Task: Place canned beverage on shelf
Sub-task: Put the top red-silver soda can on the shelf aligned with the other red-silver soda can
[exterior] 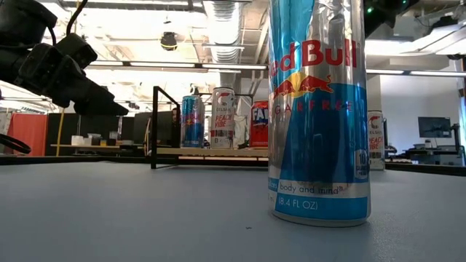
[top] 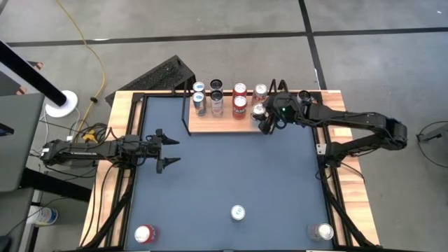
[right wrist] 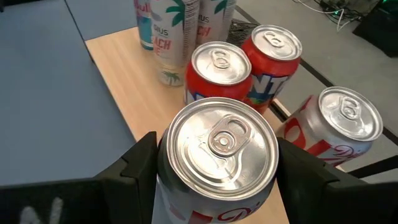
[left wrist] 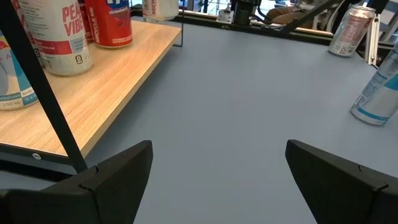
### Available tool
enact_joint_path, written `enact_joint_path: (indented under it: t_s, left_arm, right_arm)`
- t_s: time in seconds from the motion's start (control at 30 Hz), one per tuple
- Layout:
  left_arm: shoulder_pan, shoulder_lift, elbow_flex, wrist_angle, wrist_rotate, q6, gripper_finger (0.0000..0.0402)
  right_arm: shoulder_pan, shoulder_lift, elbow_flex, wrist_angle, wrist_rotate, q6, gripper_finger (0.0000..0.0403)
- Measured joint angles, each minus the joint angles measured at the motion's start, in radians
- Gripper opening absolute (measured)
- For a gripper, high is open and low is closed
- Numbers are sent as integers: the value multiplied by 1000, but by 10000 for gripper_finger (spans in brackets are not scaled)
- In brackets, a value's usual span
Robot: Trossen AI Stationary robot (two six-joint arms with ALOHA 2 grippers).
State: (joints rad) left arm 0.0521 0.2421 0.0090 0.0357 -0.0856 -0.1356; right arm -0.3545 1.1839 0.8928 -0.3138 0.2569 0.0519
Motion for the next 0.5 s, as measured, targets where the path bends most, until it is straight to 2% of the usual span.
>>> enact_joint_path:
  t_s: [0.5]
  left_arm:
    - [0,0,0,0,0,0,357]
  right_arm:
    - [-10,16,0,8,53,37,240]
